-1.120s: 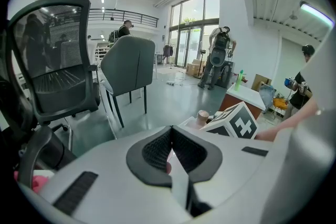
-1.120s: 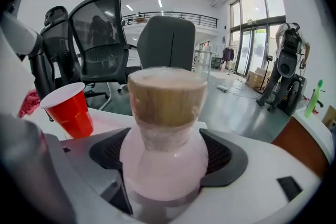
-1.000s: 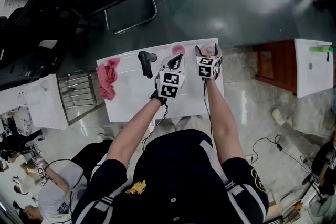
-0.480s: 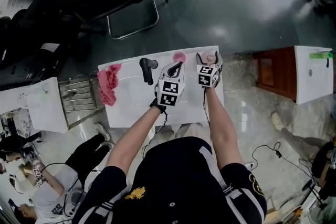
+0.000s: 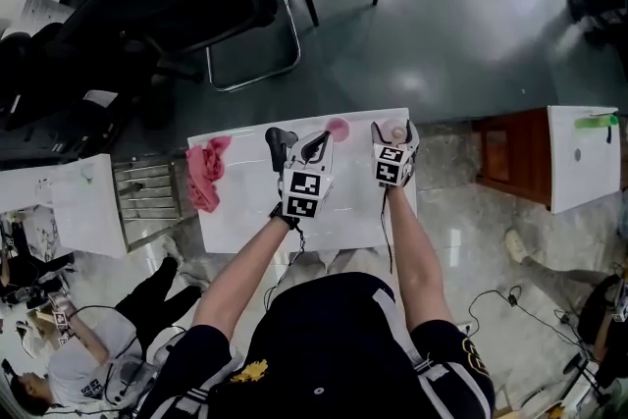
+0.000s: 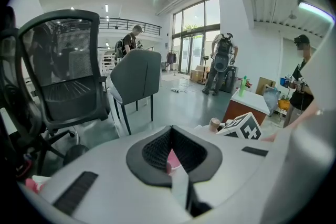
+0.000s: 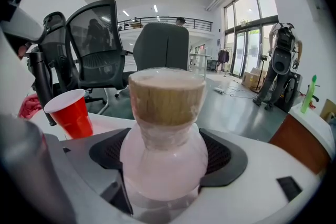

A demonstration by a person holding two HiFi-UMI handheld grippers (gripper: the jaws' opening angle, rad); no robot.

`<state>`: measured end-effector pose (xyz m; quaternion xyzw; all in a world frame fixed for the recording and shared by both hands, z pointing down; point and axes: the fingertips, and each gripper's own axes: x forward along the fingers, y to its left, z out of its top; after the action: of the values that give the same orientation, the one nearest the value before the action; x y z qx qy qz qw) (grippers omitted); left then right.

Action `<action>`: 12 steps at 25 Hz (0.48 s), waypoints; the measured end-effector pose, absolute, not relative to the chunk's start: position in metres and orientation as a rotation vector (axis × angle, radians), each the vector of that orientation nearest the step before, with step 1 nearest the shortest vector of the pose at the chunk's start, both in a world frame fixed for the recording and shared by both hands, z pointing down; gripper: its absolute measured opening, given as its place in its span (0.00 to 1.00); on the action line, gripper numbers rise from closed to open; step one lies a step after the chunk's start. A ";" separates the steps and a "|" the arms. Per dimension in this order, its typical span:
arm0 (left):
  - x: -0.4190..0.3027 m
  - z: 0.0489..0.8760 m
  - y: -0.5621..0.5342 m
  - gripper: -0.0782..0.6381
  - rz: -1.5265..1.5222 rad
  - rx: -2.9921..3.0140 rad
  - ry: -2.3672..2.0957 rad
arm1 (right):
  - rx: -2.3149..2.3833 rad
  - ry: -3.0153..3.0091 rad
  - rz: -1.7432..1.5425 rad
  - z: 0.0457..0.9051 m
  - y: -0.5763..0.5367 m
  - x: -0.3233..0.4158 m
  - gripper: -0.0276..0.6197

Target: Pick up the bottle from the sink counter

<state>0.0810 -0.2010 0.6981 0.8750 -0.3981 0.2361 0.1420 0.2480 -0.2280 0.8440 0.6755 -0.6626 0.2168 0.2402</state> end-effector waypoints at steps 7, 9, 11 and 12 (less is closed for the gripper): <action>0.085 0.697 -0.200 0.13 0.679 2.528 -1.135 | 1.830 -1.841 0.526 0.814 -0.236 0.243 0.70; 0.087 0.695 -0.200 0.13 0.675 2.533 -1.129 | 1.827 -1.853 0.528 0.809 -0.236 0.241 0.70; 0.087 0.693 -0.200 0.13 0.673 2.539 -1.125 | 1.814 -1.870 0.522 0.804 -0.236 0.237 0.70; 0.087 0.692 -0.200 0.13 0.670 2.540 -1.125 | 1.807 -1.879 0.512 0.800 -0.236 0.236 0.70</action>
<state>0.0875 -0.1996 0.6916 0.8799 -0.3898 0.2322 0.1414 0.2362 -0.2355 0.8005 0.6602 -0.6867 0.1870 0.2401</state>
